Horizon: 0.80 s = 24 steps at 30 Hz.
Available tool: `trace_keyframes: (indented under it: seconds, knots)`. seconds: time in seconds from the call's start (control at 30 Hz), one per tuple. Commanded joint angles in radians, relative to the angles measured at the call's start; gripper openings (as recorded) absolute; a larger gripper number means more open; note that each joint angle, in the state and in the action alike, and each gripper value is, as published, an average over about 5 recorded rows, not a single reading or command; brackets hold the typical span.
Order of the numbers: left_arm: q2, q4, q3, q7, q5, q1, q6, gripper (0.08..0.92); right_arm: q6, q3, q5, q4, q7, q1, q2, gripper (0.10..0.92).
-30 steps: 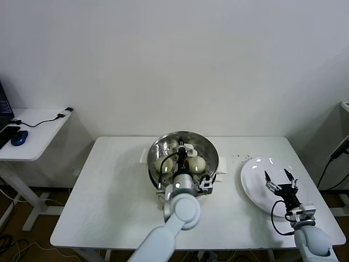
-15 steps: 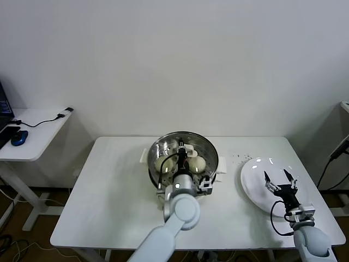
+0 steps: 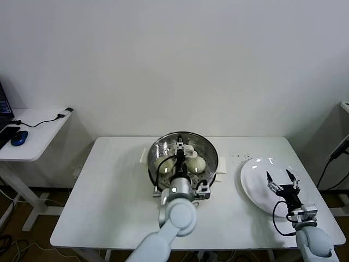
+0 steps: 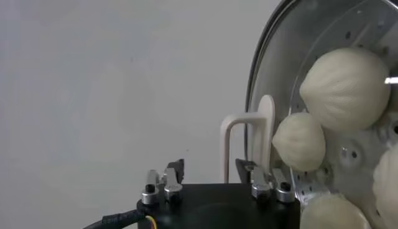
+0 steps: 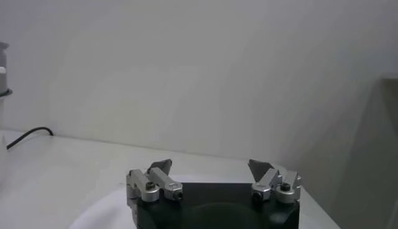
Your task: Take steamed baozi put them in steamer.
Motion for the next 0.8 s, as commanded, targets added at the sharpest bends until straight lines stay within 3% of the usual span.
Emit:
trace_keyframes:
  seconds: [0.03, 0.27, 0.43, 0.63, 0.8]
  knots:
    - [0.061, -0.154, 0.001, 0.023, -0.011, 0.054, 0.026, 0.615, -0.001, 0.003, 0.0, -0.002, 0.0, 0.001, 0.001, 0.823]
    - [0.141, -0.313, -0.01, 0.008, -0.069, 0.146, 0.022, 0.795, -0.028, 0.012, -0.013, 0.004, 0.007, 0.001, 0.004, 0.823]
    - [0.226, -0.431, -0.055, -0.058, -0.184, 0.217, 0.016, 0.822, -0.066, 0.022, -0.019, 0.021, 0.003, -0.006, -0.001, 0.823]
    - [0.311, -0.487, -0.227, -0.304, -0.432, 0.329, -0.078, 0.823, -0.099, 0.04, -0.046, 0.047, -0.021, -0.016, -0.001, 0.823]
    - [0.28, -0.492, -0.466, -0.467, -0.817, 0.435, -0.084, 0.823, -0.103, 0.052, -0.017, 0.081, -0.019, -0.033, 0.006, 0.823]
